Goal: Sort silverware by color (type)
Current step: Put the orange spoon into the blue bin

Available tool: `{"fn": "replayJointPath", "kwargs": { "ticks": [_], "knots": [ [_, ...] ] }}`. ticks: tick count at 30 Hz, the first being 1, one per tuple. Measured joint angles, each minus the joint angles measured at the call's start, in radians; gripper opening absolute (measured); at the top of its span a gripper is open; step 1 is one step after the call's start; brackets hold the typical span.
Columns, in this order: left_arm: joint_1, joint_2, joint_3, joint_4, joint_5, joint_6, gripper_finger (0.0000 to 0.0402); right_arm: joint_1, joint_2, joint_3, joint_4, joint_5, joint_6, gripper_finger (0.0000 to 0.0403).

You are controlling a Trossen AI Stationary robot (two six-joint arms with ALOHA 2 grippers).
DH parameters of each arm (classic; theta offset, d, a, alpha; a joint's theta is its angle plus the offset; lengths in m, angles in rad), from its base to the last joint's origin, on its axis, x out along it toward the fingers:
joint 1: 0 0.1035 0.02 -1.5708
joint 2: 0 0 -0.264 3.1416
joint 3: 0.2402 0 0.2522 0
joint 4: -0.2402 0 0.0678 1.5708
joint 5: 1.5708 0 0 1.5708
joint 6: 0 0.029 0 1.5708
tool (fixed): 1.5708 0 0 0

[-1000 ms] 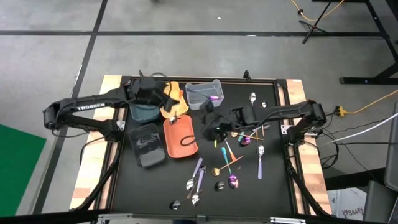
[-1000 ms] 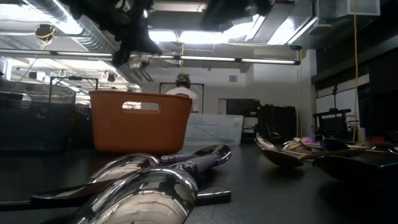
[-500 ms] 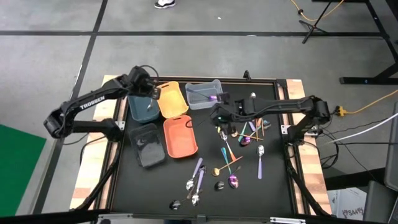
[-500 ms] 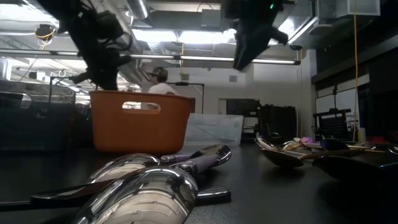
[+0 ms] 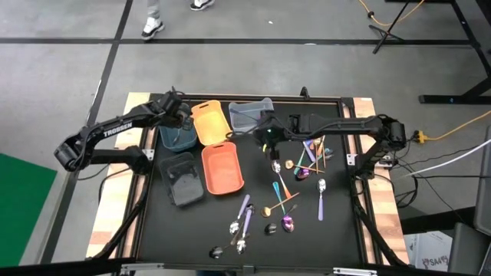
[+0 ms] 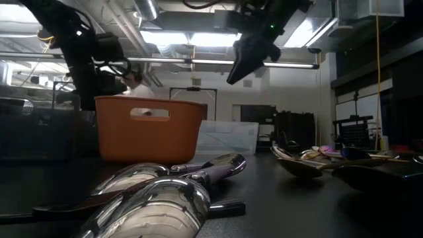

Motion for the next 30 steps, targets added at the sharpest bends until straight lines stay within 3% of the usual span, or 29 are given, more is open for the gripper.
{"fn": "replayJointPath", "kwargs": {
  "ticks": [20,30],
  "knots": [
    [0.0,0.0,-0.002,0.003,-0.008,-0.034,0.0085,-0.013,0.0,0.0,0.17,-0.035,0.0,0.0081],
    [-0.009,-0.068,-0.002,0.081,0.201,-0.033,0.0086,-0.013,0.001,0.0,0.05,-0.011,0.1,0.0081]
  ]
}}
